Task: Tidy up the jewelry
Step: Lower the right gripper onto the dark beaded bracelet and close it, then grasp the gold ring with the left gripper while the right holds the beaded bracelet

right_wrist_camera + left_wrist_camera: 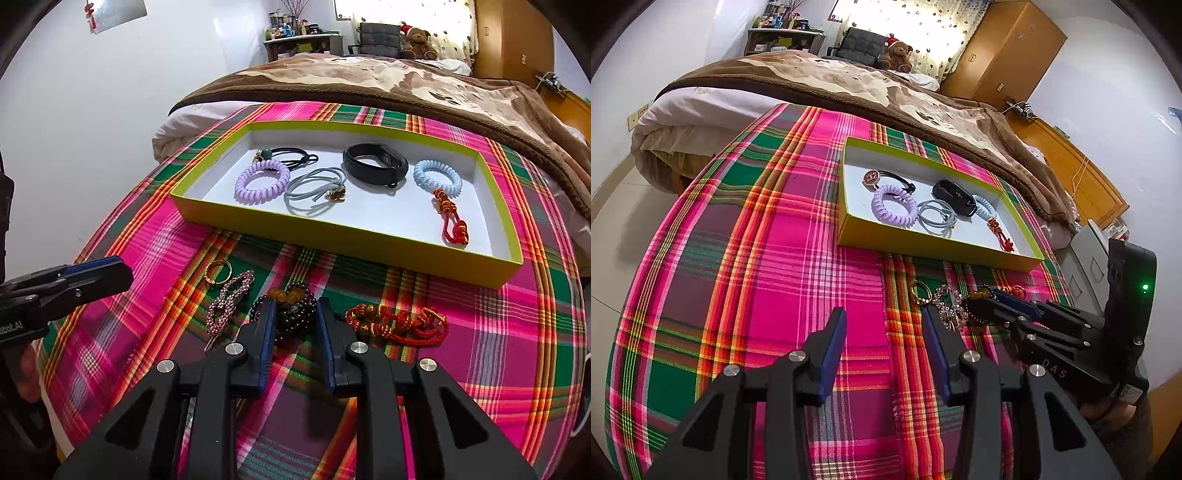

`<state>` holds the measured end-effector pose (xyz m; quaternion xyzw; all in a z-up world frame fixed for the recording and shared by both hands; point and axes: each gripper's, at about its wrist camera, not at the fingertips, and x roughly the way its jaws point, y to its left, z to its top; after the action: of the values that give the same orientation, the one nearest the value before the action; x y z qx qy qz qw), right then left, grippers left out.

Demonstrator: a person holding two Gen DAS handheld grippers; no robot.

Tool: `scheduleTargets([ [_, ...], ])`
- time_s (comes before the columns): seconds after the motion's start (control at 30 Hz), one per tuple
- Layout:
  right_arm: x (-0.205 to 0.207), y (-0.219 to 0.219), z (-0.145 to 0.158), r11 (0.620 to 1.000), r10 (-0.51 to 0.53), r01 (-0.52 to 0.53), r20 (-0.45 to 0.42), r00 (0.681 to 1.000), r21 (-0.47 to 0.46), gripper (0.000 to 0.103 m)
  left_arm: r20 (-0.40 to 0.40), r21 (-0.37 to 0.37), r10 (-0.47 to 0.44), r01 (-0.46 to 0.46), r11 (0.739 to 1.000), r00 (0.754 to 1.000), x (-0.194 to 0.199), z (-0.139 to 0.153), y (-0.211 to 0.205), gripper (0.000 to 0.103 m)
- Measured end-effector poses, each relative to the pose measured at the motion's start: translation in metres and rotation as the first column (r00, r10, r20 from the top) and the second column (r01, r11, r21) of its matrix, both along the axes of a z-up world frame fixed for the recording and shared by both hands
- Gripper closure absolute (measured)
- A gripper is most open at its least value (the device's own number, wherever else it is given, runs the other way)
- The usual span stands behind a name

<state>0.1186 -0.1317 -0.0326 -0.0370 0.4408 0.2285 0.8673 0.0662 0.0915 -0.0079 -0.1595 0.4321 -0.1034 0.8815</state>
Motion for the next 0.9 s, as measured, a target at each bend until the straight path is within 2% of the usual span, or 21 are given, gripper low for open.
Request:
scheduleTargets([
  [0.3,-0.004,-0.013,0.011,0.996,-0.025,0.024,0.017,1.0,0.085,0.085,-0.021,0.017,-0.007,0.007,1.0,1.0,0.005,-0.006,-0.003,0.059],
  [0.6,-0.018,-0.035,0.033,0.971,-0.041,0.03,0.042,0.998,0.236,0.085,-0.045,0.042,-0.034,0.036,0.998,0.998,0.015,-0.014,-0.009,0.059],
  [0.7,-0.022,-0.043,0.036,0.97,-0.082,0.069,0.049,0.995,0.234,0.085,-0.049,0.047,-0.042,0.045,0.998,0.998,0.019,-0.017,-0.013,0.059],
  [0.9,-0.03,-0.057,0.039,0.963,-0.122,0.106,0.051,0.991,0.249,0.085,-0.042,0.137,-0.091,0.096,0.986,0.995,0.029,-0.018,-0.028,0.059],
])
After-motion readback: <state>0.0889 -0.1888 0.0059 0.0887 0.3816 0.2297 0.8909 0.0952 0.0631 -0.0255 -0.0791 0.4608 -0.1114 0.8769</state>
